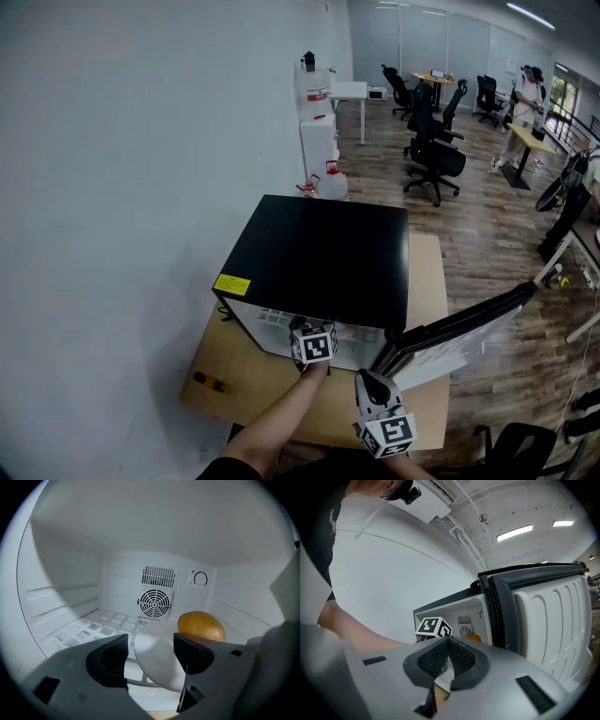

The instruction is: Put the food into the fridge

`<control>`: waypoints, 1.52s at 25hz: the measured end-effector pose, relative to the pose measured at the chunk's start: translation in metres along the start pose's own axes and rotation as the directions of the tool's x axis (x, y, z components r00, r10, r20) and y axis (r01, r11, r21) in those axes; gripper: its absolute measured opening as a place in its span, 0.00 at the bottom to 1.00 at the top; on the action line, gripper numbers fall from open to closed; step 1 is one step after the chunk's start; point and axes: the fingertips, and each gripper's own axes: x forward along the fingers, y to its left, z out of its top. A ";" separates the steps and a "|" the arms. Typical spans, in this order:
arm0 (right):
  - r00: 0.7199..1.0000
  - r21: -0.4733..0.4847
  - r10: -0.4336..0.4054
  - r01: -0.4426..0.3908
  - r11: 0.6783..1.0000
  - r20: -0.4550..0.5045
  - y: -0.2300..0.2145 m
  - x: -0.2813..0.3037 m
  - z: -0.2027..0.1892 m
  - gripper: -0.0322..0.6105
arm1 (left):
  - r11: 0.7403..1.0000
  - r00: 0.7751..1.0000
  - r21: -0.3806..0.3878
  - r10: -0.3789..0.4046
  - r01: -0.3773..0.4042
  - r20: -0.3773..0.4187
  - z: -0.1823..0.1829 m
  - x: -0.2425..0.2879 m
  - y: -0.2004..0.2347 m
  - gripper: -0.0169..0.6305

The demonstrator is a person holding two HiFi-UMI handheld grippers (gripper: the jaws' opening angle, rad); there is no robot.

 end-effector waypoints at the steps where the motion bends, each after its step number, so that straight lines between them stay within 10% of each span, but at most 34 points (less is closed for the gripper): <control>1: 1.000 -0.001 0.000 0.000 1.000 0.000 0.001 -0.001 0.000 0.14 | 1.000 1.000 -0.004 0.000 0.000 0.012 0.003 -0.004 0.000 0.45; 23: 1.000 -0.035 -0.004 0.005 0.999 0.029 0.059 -0.062 -0.002 0.14 | 0.998 0.985 -0.066 -0.008 0.019 0.172 -0.001 -0.141 0.025 0.45; 38: 0.998 -0.082 -0.064 0.063 0.995 -0.005 0.126 -0.163 -0.022 0.14 | 0.988 0.965 -0.049 -0.132 0.147 0.225 -0.099 -0.341 0.019 0.42</control>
